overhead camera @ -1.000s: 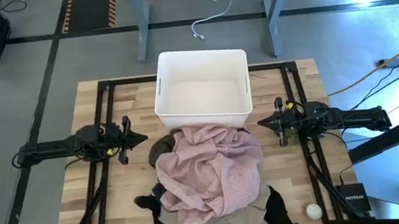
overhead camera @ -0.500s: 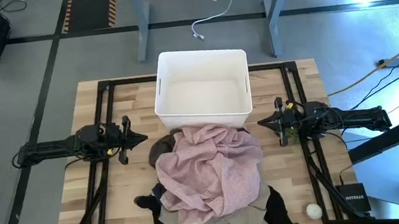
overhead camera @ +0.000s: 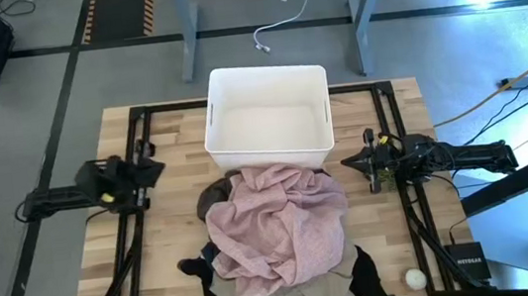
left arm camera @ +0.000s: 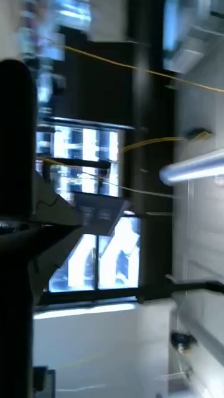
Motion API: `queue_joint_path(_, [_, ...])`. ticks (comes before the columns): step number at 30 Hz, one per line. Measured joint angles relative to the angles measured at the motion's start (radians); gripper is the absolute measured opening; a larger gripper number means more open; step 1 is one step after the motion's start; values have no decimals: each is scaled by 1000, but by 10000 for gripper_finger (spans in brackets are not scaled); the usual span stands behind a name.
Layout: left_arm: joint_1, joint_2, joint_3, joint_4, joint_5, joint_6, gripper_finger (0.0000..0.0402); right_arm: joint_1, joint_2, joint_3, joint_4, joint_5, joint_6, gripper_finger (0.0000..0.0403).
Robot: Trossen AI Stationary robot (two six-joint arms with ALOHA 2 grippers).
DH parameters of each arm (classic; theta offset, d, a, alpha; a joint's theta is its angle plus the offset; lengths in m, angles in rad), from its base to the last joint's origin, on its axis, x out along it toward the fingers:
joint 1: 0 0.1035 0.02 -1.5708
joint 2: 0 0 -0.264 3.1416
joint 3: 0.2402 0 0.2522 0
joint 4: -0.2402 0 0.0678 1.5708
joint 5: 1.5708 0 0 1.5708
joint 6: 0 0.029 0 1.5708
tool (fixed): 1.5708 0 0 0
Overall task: Sort clothes
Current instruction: Put the pink shirt into the white laundry bin
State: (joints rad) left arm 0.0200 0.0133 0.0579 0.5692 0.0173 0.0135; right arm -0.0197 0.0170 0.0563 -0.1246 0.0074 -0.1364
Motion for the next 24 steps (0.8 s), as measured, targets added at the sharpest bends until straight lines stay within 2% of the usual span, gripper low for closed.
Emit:
queue_joint_path(4, [0, 81, 140, -121, 23, 102, 5, 0, 0, 0, 64, 0, 81, 30])
queue_joint_path(9, [-1, 322, 374, -322, 82, 236, 5, 0, 0, 0, 235, 10, 434, 30])
queue_joint_path(11, [-1, 430, 468, -399, 90, 294, 5, 0, 0, 0, 282, 40, 529, 30])
queue_joint_path(18, [-35, 771, 776, -543, 139, 396, 5, 0, 0, 0, 348, 174, 552, 30])
queue_joint_path(24, [-94, 930, 893, -423, 171, 299, 6, 0, 0, 0, 364, 194, 514, 30])
